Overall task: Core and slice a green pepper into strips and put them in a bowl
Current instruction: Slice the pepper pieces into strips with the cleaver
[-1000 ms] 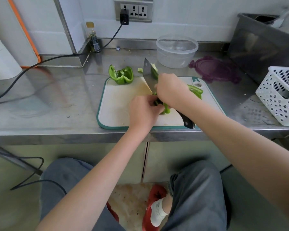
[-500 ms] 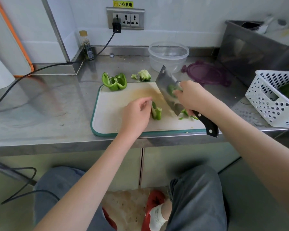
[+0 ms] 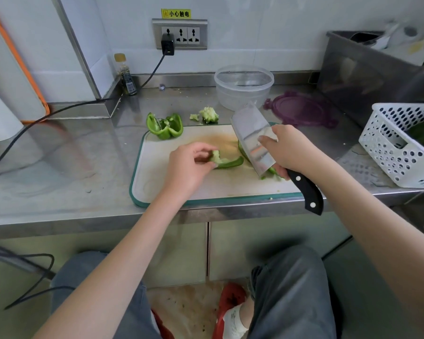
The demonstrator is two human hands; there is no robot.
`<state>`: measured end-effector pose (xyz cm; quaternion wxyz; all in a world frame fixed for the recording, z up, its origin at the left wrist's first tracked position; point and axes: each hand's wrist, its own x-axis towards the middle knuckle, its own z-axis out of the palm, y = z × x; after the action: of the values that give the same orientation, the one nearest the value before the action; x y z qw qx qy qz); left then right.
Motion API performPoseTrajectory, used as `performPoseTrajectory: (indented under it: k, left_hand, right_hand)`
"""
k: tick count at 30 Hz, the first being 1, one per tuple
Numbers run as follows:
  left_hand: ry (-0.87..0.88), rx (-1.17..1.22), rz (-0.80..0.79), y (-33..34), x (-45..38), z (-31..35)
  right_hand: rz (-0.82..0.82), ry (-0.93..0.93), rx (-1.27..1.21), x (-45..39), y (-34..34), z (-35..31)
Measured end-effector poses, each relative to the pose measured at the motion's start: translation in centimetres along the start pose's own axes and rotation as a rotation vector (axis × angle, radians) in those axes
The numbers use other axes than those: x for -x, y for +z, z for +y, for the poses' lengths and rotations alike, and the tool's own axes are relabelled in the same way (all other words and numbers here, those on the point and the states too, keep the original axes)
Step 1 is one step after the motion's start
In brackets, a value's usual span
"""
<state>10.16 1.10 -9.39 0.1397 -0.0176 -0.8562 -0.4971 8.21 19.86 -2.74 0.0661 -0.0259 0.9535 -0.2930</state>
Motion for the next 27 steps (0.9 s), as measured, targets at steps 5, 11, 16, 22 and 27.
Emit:
performPoseTrajectory:
  k: [5, 11, 16, 22, 27]
  left_hand:
    - [0.052, 0.052, -0.015, 0.8, -1.4, -0.1]
    - [0.051, 0.032, 0.019, 1.3, -2.1, -0.6]
    - [0.085, 0.004, -0.025, 1.3, -1.6, -0.5]
    - [0.148, -0.222, -0.281, 1.7, -1.1, 0.0]
    - [0.209, -0.245, -0.230, 1.2, -1.1, 0.0]
  right_hand:
    - [0.054, -0.059, 0.026, -0.1, -0.2, 0.0]
    - [0.089, -0.131, 0.045, 0.1, -0.3, -0.4]
    - [0.125, -0.150, 0.047, 0.4, 0.1, -0.5]
    - [0.125, -0.126, 0.055, 0.4, -0.2, -0.3]
    - [0.123, -0.119, 0.027, 0.7, -0.2, -0.3]
